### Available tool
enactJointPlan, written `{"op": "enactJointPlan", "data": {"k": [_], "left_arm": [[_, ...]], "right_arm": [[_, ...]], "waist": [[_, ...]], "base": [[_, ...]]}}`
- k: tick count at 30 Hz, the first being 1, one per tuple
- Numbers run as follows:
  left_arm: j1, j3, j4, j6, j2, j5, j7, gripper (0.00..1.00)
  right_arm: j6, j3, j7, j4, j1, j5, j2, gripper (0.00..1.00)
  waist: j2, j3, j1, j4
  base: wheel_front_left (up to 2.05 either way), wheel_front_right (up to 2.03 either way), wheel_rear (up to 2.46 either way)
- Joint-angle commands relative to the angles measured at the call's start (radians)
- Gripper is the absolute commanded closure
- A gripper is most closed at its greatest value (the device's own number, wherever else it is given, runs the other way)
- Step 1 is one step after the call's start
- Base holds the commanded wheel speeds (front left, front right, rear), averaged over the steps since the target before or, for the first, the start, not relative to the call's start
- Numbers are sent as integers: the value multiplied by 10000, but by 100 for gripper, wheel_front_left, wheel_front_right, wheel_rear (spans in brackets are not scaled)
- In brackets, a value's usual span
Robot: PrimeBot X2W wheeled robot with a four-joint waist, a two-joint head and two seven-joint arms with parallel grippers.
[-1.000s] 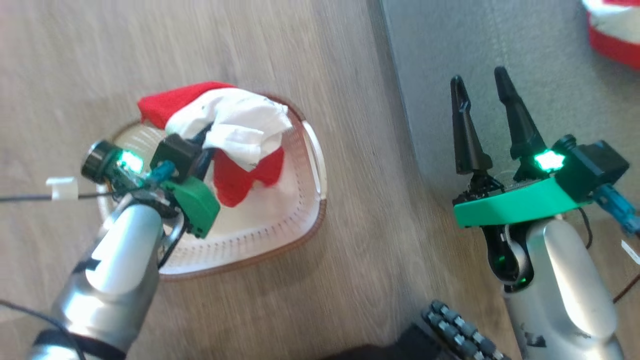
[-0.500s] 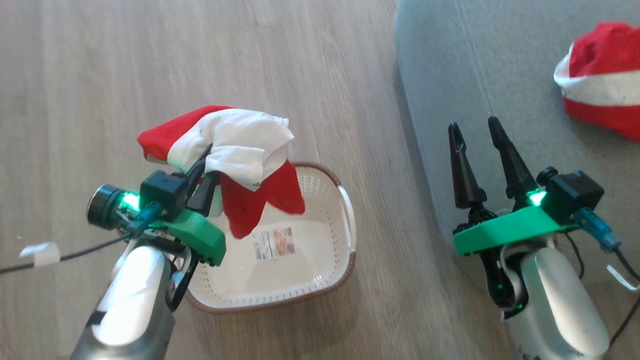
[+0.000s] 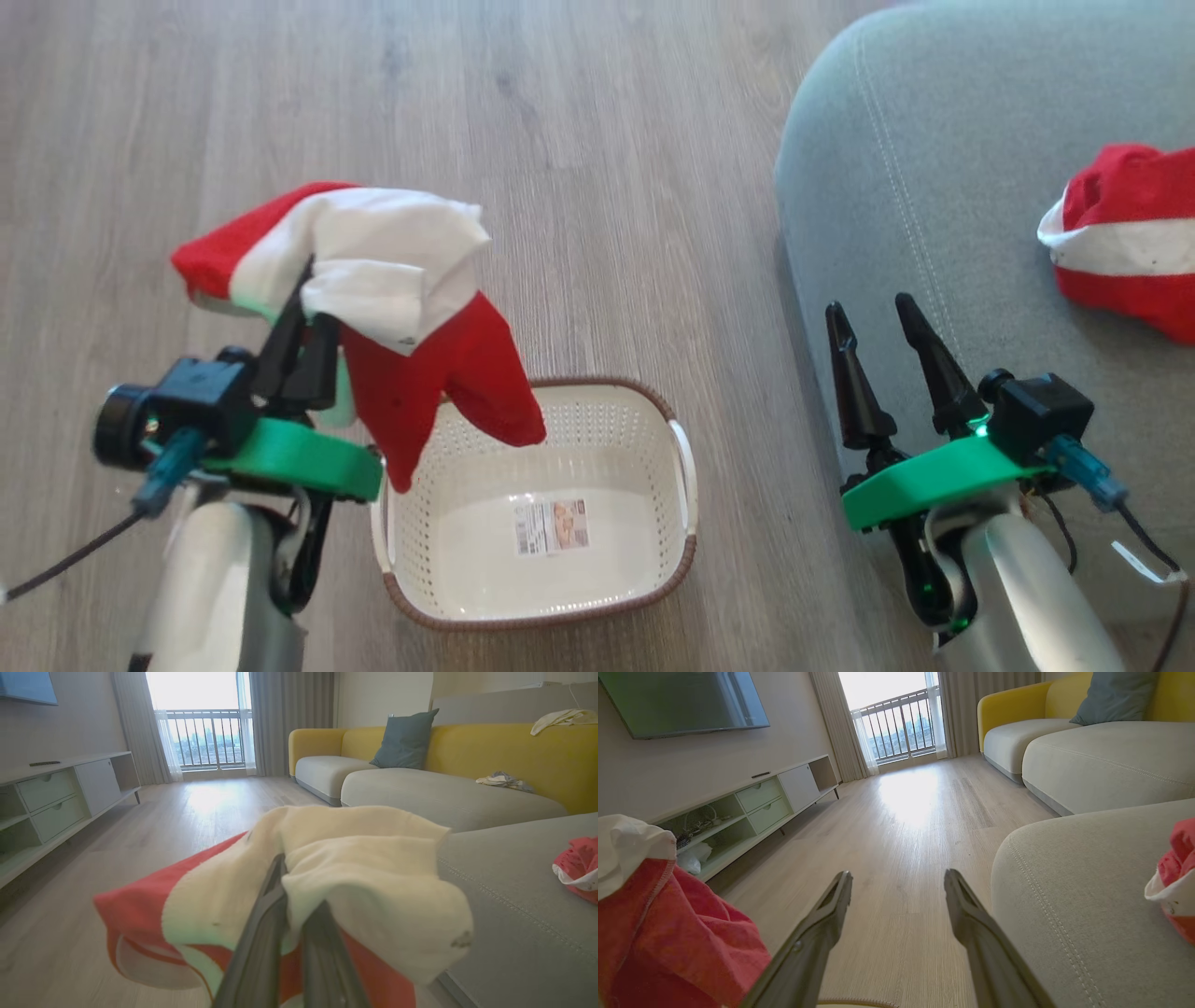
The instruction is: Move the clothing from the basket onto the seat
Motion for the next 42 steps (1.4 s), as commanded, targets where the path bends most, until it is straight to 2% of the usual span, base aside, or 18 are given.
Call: {"op": "enactJointPlan", "data": {"k": [1, 9, 15, 24, 31, 42], "left_arm": [[-249, 443, -490, 9, 45, 18, -51, 100], [41, 1440, -2364, -95, -272, -109, -51, 100], [-68, 1608, -3507, -241, -330, -416, -51, 100], [-310, 575, -4087, -390, -336, -881, -51, 100], [-206, -879, -3282, -605, -337, -739, -51, 100], [-249, -1054, -3036, -647, -338, -759, -51, 100]], "right_arm": [[-2, 239, -93, -273, -90, -74, -14, 0], [-2, 365, -93, -85, 155, -78, -14, 0], [-2, 522, -93, 7, 188, -112, -14, 0], [-2, 544, -93, -125, 185, -29, -14, 0], [-2, 521, -93, -163, 208, 46, -14, 0], [-2, 631, -93, -298, 138, 76, -14, 0]], "waist": [[-1, -146, 1, 57], [-1, -605, 1, 55], [-1, -712, 1, -25], [-1, -545, 1, 10], [-1, -455, 1, 94], [-1, -429, 1, 63]], "base": [[0, 0, 0], [0, 0, 0], [0, 0, 0], [0, 0, 0], [0, 0, 0], [0, 0, 0]]}}
